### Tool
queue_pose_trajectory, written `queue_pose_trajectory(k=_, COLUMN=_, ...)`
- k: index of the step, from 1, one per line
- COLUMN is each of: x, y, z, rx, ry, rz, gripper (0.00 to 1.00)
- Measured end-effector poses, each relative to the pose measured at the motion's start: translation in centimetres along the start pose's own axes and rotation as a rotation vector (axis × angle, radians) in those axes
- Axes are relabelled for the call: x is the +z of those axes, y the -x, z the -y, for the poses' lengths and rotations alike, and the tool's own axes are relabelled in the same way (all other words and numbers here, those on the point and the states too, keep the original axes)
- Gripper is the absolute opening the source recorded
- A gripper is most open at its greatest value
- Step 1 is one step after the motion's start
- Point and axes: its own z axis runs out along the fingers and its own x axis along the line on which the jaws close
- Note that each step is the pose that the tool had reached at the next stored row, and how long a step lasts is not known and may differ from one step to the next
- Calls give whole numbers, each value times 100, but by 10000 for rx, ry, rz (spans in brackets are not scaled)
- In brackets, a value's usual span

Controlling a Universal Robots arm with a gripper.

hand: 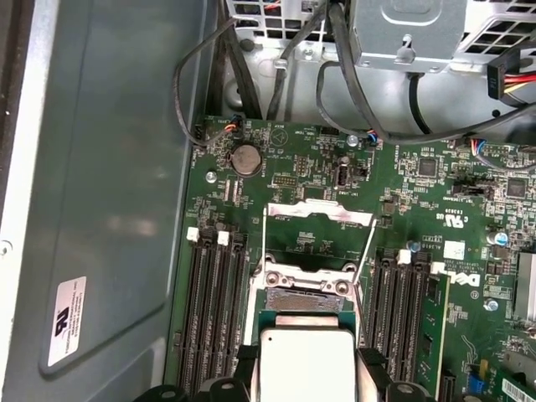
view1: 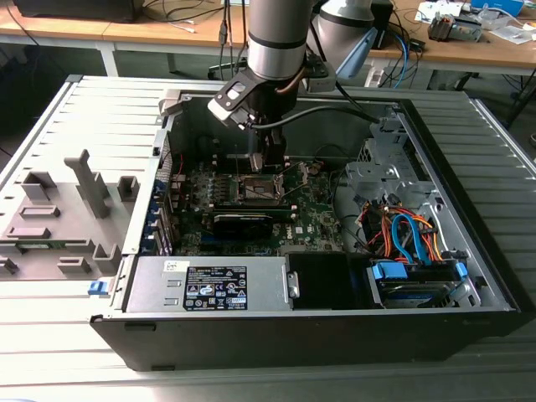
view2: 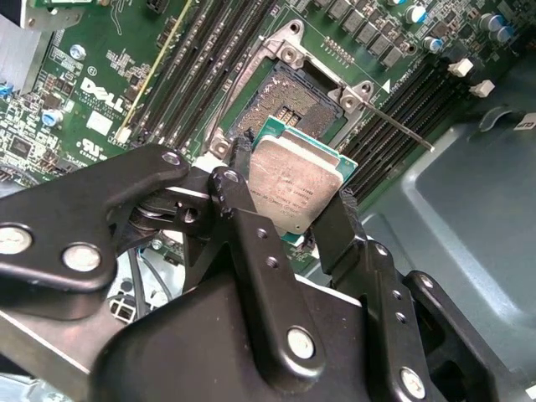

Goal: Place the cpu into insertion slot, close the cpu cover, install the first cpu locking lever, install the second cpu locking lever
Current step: 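Place the cpu into insertion slot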

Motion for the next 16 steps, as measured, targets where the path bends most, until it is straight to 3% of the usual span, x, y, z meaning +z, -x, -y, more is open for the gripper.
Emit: queue_pose_trajectory(k=16, x=11, y=0, z=0, rx=586, ry=8, rz=14, gripper=55)
